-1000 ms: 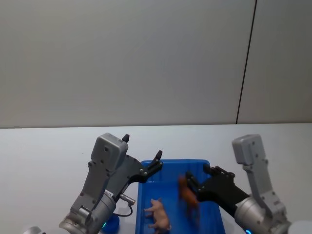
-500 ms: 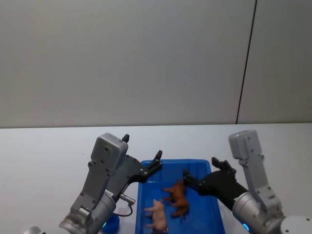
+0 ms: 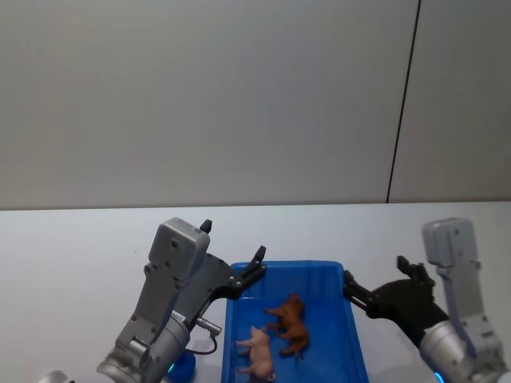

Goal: Pick up the two dolls from the table and place them into the box.

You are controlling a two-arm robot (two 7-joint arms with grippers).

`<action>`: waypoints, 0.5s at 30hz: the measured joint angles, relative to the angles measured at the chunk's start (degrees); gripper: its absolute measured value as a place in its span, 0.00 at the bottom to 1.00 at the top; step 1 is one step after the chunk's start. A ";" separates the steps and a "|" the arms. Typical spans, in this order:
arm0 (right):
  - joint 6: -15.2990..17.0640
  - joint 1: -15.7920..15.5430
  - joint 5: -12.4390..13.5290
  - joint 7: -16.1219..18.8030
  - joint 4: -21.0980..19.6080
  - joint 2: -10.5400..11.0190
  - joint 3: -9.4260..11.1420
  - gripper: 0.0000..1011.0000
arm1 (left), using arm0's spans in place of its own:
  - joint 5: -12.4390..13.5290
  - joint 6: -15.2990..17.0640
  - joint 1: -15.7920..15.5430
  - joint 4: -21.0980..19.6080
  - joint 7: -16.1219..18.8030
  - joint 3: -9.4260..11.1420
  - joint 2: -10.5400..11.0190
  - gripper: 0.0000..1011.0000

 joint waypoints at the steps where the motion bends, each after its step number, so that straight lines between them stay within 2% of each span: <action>1: -0.14 -0.51 0.26 -0.59 -0.48 0.34 0.24 0.99 | 0.00 0.00 0.00 0.00 0.00 0.00 0.00 0.99; 15: -0.74 -3.10 1.39 -3.51 -2.96 2.01 1.46 0.99 | -0.66 0.83 0.44 -0.47 0.32 -0.32 0.43 0.99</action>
